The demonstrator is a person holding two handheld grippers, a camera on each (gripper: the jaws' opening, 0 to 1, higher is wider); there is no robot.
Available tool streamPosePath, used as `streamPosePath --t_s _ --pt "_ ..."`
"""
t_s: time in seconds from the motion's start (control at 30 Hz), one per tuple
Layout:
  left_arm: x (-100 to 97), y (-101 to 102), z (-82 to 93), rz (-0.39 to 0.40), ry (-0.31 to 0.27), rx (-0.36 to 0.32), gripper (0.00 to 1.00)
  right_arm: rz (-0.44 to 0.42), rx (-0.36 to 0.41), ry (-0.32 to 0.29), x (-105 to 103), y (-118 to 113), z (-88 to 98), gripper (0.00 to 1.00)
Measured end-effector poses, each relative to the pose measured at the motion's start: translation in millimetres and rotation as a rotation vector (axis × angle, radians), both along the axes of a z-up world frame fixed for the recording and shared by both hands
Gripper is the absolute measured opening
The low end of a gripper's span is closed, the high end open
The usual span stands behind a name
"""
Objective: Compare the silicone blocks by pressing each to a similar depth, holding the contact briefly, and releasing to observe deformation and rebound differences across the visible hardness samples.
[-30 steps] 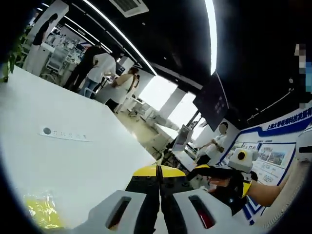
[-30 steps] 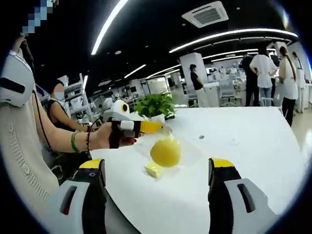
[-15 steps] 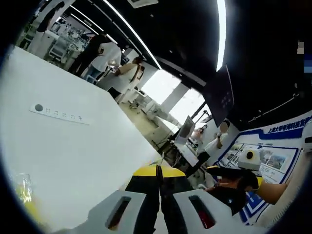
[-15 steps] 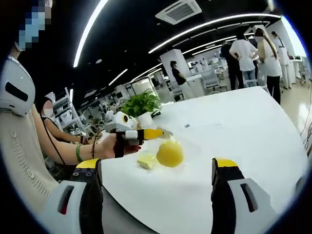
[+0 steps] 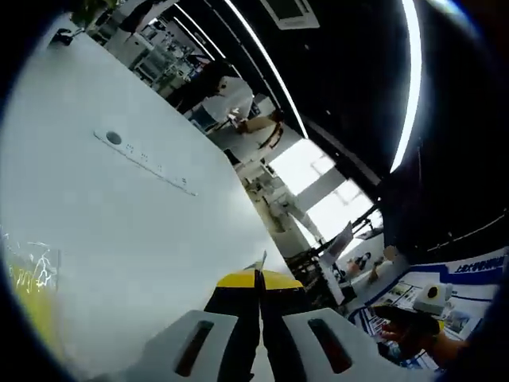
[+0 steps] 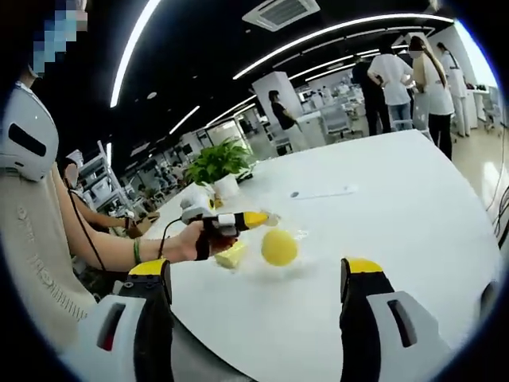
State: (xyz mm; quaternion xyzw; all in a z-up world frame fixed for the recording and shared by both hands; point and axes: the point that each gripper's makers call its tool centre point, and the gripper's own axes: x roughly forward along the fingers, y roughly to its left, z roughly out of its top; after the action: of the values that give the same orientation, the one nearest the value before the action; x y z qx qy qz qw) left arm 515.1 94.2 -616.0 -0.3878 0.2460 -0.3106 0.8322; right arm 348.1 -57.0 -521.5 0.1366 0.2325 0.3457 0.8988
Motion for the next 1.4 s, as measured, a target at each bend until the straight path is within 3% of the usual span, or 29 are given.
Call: streamPosePath --t_s 0.13,0.27,0.43,0.53,0.67,0.7,0.73,0.83,0.9,1.0,1.13,1.3,1.4 --pt "10.2 8 -18.6 0.031 0.040 0.004 0.00 0.000 0.000 0.011 5 -1 -4.3 0.79" --pt "16.7 16 -37.9 0.070 0.065 0.066 0.00 0.002 -0.014 0.019 9 -1 -11.9 0.78" --pt "21.4 22 -56.7 0.097 0.117 0.081 0.00 0.004 -0.009 0.036 11 0 -20.3 0.78" --pt "22.9 25 -61.1 0.109 0.119 0.101 0.00 0.001 -0.004 0.041 13 -1 -23.9 0.78" --pt "24.2 34 -78.3 0.117 0.124 0.240 0.00 0.001 0.014 0.056 15 0 -28.5 0.78" --pt "23.6 37 -86.1 0.136 0.167 0.259 0.00 0.001 0.018 0.057 15 1 -28.7 0.78" --pt "24.9 36 -84.8 0.131 0.154 0.251 0.00 0.002 0.019 0.056 15 1 -28.6 0.78" --pt "22.2 46 -104.1 0.119 0.182 0.400 0.00 0.003 0.023 0.053 16 3 -27.6 0.78" --pt "18.6 47 -113.5 0.112 0.221 0.423 0.00 0.003 0.023 0.051 16 3 -26.8 0.78" --pt "19.6 48 -115.7 0.110 0.214 0.429 0.00 0.001 0.025 0.046 15 3 -24.8 0.77" --pt "21.0 48 -117.4 0.087 0.191 0.503 0.00 -0.006 0.025 0.041 13 0 -23.0 0.77" --pt "20.8 47 -115.2 0.082 0.178 0.518 0.00 -0.009 0.024 0.037 11 -1 -20.9 0.77" --pt "21.1 52 -111.9 0.063 0.112 0.637 0.05 -0.010 0.021 0.032 10 -1 -19.9 0.77"
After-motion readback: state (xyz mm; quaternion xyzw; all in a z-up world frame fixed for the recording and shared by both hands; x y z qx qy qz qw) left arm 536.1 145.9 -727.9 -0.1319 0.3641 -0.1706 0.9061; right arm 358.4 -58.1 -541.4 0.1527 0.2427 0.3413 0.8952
